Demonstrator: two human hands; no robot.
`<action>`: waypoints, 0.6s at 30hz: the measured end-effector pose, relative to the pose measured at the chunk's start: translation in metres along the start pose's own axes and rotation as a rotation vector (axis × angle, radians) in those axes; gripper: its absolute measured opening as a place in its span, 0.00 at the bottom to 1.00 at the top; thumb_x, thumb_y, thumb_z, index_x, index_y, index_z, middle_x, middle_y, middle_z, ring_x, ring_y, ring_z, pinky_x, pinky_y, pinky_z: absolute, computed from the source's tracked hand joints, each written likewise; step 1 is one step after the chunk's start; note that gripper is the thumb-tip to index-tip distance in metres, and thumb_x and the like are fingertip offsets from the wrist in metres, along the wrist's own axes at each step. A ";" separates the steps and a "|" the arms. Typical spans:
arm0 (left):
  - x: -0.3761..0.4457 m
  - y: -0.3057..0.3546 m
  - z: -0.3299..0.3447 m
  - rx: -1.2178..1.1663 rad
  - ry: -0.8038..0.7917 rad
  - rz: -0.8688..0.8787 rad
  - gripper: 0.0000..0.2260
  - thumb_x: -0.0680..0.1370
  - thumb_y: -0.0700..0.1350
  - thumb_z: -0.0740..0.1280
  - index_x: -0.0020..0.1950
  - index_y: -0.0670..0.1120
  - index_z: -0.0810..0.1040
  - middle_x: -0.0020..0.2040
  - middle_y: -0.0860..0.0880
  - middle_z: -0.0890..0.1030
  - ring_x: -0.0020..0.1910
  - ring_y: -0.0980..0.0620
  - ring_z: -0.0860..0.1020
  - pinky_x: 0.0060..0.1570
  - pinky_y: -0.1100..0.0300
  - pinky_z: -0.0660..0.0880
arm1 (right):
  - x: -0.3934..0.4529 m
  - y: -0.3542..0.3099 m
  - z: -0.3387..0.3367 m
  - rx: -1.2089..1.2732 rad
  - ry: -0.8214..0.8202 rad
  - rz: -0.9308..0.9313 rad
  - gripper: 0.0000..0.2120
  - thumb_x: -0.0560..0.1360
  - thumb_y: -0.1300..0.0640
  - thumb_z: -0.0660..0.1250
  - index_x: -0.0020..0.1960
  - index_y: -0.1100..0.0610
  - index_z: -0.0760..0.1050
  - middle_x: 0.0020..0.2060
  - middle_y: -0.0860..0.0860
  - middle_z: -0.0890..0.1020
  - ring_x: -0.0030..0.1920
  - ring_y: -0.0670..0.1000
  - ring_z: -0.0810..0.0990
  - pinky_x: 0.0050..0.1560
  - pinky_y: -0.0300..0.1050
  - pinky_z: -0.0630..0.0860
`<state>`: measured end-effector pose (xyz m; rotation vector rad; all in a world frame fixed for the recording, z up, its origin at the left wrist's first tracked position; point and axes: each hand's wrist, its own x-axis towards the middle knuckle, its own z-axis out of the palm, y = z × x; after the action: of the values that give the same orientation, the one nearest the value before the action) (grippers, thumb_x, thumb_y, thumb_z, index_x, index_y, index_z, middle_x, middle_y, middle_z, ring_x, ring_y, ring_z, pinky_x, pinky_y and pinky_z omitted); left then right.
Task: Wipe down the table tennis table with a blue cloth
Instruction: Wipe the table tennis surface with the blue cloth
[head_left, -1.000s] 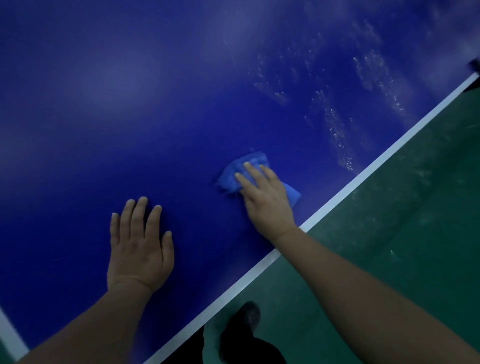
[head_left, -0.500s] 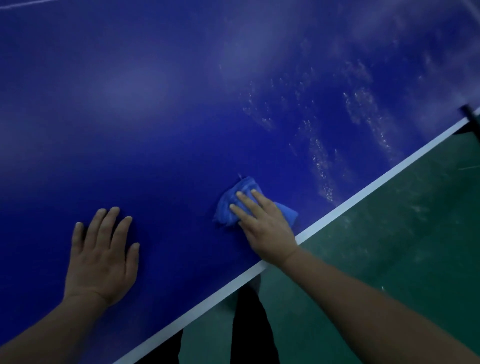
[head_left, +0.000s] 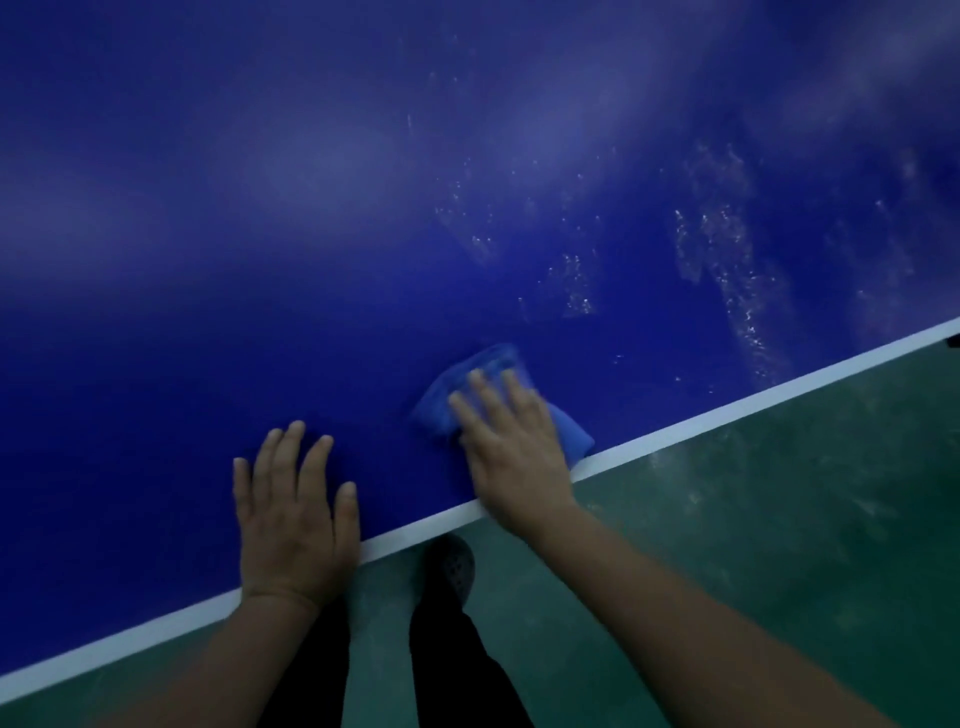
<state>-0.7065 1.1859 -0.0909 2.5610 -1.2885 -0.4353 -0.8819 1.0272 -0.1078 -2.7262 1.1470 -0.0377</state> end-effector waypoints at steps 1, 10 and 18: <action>0.001 0.002 0.003 0.021 -0.007 -0.006 0.29 0.77 0.55 0.52 0.69 0.37 0.72 0.74 0.37 0.66 0.76 0.38 0.60 0.75 0.37 0.48 | -0.002 0.013 -0.003 -0.013 -0.051 -0.130 0.23 0.79 0.52 0.58 0.74 0.51 0.69 0.75 0.53 0.68 0.76 0.61 0.61 0.75 0.60 0.57; 0.001 -0.001 0.012 0.070 0.013 -0.007 0.28 0.78 0.54 0.52 0.70 0.38 0.71 0.74 0.38 0.65 0.76 0.39 0.58 0.76 0.39 0.46 | 0.021 0.119 -0.027 -0.013 0.177 0.670 0.23 0.82 0.53 0.54 0.77 0.55 0.65 0.77 0.57 0.64 0.77 0.64 0.58 0.75 0.61 0.57; 0.002 0.001 0.013 0.075 0.019 -0.013 0.28 0.78 0.54 0.52 0.71 0.38 0.71 0.75 0.38 0.65 0.76 0.39 0.58 0.76 0.39 0.47 | -0.002 0.120 -0.016 -0.032 0.061 0.218 0.22 0.79 0.55 0.59 0.72 0.56 0.72 0.73 0.57 0.70 0.74 0.66 0.64 0.68 0.65 0.67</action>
<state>-0.7113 1.1828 -0.1023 2.6301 -1.3058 -0.3714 -0.9695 0.9433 -0.1130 -2.6269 1.4667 -0.0732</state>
